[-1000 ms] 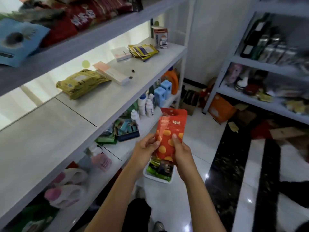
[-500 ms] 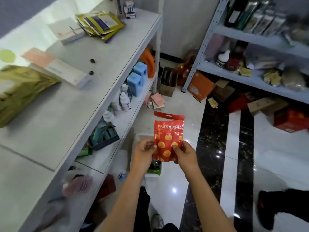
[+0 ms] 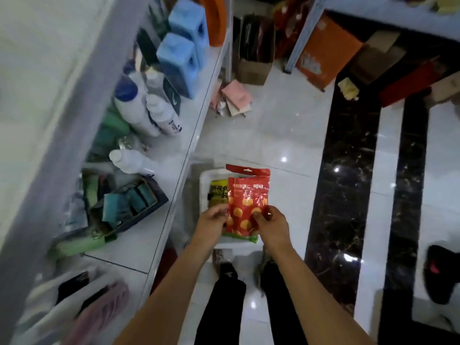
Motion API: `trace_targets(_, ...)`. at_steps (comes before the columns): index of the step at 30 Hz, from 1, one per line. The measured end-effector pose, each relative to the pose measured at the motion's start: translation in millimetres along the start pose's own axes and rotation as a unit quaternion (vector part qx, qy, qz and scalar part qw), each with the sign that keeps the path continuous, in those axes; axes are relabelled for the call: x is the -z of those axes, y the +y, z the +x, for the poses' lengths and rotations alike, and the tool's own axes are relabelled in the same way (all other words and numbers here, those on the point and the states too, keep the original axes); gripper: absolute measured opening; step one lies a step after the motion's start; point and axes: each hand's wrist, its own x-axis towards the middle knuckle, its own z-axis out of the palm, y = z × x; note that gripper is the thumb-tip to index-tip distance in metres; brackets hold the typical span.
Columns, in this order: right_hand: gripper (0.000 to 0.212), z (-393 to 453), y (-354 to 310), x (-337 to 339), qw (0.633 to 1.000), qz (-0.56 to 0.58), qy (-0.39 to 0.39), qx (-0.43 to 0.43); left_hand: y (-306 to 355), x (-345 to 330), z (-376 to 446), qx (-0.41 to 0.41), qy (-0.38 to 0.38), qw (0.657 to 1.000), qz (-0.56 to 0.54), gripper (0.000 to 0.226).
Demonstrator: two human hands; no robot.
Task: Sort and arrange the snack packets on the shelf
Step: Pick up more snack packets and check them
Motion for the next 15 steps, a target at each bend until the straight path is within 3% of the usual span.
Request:
trace_targets(8,0.029,127.7,92.2,-102.5,0.995,-0.065,-0.063,-0.041,-93.6,5.4,148.8,0.156,0.056,0.986,-0.032,0.022)
trace_targets(15,0.037,225.9,152.3,-176.2,0.991,-0.078,-0.110,-0.003,-164.5,14.8,250.0,0.174,0.098,0.979,-0.047,0.017)
